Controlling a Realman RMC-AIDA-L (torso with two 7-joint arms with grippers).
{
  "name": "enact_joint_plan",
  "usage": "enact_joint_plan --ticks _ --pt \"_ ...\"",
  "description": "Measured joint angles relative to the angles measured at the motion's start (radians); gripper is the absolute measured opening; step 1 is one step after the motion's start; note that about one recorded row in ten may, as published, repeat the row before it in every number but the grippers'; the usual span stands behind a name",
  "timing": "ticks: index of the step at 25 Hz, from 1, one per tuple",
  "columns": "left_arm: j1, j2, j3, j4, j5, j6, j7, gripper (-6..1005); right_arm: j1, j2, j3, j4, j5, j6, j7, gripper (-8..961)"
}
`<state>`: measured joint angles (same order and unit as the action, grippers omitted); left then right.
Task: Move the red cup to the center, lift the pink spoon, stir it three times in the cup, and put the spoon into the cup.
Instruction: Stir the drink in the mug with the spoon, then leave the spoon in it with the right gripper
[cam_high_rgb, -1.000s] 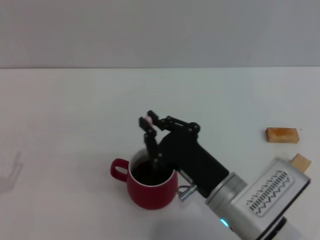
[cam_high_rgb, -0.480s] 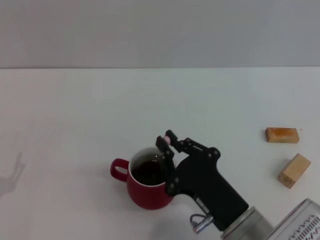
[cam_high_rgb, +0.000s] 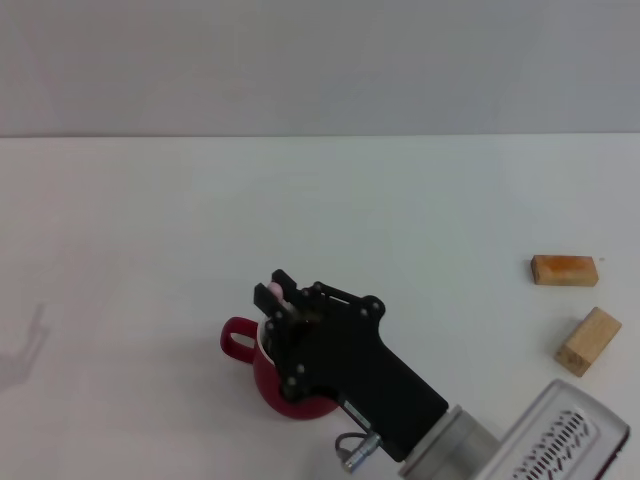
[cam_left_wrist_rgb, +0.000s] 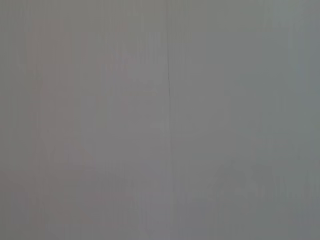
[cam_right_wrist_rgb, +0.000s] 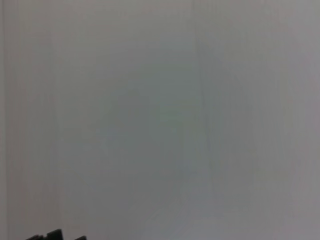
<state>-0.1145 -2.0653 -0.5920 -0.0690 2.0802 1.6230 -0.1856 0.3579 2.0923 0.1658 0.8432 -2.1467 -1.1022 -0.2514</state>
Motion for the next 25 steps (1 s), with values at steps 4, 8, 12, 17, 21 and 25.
enact_joint_plan --ticks 4,8,12,17,21,25 --pt "-0.001 0.0 0.0 0.0 -0.001 0.0 0.0 832 0.04 0.0 0.007 -0.008 0.012 0.029 0.003 -1" --pt "-0.004 0.001 0.0 0.0 -0.004 0.0 0.0 832 0.084 0.0 0.035 -0.046 0.015 0.048 0.025 -1" --pt "-0.006 0.0 0.0 0.0 -0.004 0.0 0.0 832 0.087 0.0 0.047 -0.066 0.016 0.046 0.025 0" --pt "-0.007 -0.002 0.0 0.0 -0.004 -0.002 0.0 832 0.06 -0.002 0.06 -0.082 0.016 0.033 0.019 0" --pt "-0.004 -0.003 0.0 0.0 -0.001 -0.002 0.0 832 0.007 -0.005 0.06 -0.086 0.01 -0.008 0.017 -1" --pt "0.001 -0.003 0.0 -0.007 0.0 -0.002 0.0 832 -0.052 -0.007 0.045 -0.069 0.004 -0.053 0.017 -1"
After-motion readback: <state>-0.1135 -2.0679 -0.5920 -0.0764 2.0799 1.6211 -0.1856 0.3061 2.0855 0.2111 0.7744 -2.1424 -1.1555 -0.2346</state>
